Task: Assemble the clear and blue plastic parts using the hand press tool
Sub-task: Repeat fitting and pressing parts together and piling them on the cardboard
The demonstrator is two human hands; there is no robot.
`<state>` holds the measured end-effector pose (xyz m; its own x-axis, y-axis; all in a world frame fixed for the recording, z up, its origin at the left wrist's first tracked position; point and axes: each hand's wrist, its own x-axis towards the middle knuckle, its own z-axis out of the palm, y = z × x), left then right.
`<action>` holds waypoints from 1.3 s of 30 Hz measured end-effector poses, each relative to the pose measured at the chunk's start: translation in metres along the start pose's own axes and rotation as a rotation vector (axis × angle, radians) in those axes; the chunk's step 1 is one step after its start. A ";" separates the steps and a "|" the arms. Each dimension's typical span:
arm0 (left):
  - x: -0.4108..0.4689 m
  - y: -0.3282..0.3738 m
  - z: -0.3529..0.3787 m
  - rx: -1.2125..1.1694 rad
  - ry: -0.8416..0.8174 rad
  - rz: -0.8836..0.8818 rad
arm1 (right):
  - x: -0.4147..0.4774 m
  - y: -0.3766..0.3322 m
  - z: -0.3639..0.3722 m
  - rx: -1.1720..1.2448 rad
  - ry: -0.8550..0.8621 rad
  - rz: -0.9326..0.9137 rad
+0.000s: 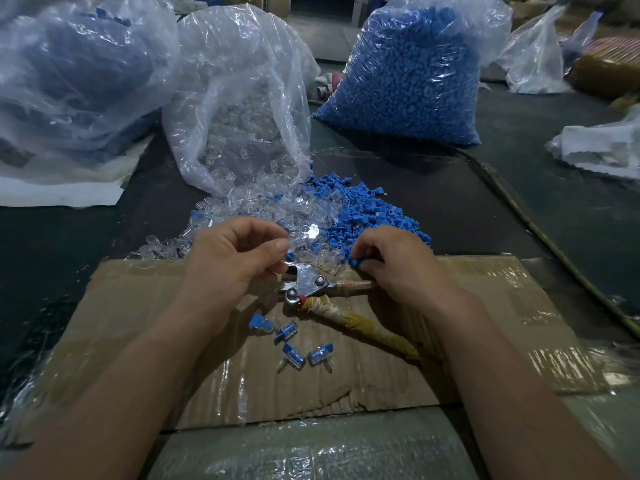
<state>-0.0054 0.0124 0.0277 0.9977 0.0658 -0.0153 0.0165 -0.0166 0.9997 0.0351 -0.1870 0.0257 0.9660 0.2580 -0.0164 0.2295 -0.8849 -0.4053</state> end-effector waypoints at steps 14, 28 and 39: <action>-0.004 0.006 0.005 -0.086 -0.014 -0.021 | -0.013 -0.019 -0.008 0.347 0.208 -0.117; -0.010 0.004 0.012 0.114 -0.033 0.123 | -0.027 -0.047 0.005 0.505 0.373 -0.292; -0.012 0.007 0.015 0.057 -0.062 0.122 | -0.025 -0.047 0.007 0.521 0.340 -0.320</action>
<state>-0.0165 -0.0030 0.0343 0.9947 -0.0014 0.1031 -0.1029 -0.0771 0.9917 -0.0001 -0.1492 0.0384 0.8636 0.2641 0.4295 0.5042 -0.4627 -0.7292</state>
